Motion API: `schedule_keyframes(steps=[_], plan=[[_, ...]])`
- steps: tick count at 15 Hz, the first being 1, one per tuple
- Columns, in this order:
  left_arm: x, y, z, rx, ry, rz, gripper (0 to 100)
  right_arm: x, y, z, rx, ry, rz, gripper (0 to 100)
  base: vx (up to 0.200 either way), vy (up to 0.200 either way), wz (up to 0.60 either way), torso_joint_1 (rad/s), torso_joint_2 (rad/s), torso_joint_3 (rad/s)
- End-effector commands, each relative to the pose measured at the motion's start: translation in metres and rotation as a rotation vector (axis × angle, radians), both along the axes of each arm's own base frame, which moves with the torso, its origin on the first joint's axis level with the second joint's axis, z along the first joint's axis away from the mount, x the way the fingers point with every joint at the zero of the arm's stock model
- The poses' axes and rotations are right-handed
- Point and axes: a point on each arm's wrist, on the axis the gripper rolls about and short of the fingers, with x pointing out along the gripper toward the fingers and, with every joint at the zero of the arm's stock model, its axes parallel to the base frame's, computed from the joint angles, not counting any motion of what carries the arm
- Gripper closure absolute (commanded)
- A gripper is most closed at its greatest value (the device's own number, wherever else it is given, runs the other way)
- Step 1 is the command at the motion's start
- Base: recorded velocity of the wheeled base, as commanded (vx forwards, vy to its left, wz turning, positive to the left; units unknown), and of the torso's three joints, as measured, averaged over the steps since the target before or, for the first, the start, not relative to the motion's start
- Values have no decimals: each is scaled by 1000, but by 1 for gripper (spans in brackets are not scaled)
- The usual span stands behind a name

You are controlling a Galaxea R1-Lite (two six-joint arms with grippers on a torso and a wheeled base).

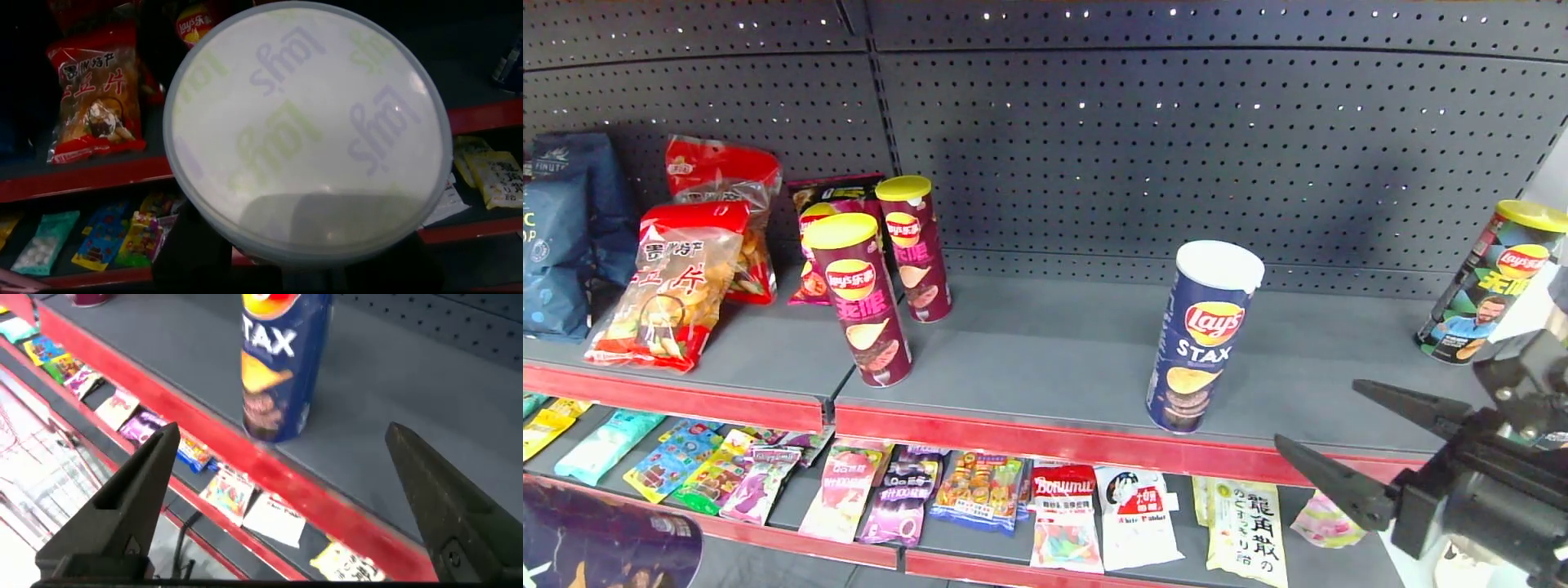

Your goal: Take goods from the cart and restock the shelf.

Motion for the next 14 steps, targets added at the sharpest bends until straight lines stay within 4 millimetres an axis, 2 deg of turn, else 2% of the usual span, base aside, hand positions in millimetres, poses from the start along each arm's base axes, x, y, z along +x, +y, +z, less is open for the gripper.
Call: schedule_keyframes(steps=[1, 3, 4, 5, 6, 8, 10, 12, 14], plan=[[4, 0, 2, 0, 19, 0, 100, -18, -38, 12, 30, -67, -94, 0, 0, 0, 0, 0, 0, 0], [7, 0, 4, 0, 22, -1, 100, -33, -54, 13, 8, -83, -113, 0, 0, 0, 0, 0, 0, 0], [9, 0, 9, 0, 20, -4, 100, -58, -64, 12, -5, -65, -169, 0, 0, 0, 0, 0, 0, 0], [9, 0, 10, -1, 20, -12, 100, -72, -68, 13, -10, -55, -193, 0, 0, 0, 0, 0, 0, 0], [10, -1, 11, -2, 20, -39, 100, -99, -73, 11, -17, -44, -236, 0, 0, 0, 0, 0, 0, 0], [11, -1, 11, -4, 31, -70, 100, -140, -78, -11, -24, -62, -295, 0, 0, 0, 0, 0, 0, 0], [18, -1, 14, -7, 52, -96, 100, -168, -82, -43, -30, -92, -357, 0, 0, 0, 0, 0, 0, 0], [26, -2, 22, -12, 67, -145, 100, -167, -84, -40, -15, -88, -463, 0, 0, 0, 0, 0, 0, 0], [36, -3, 27, -18, 96, -179, 100, -164, -84, -51, -27, -44, -493, 0, 0, 0, 0, 0, 0, 0]])
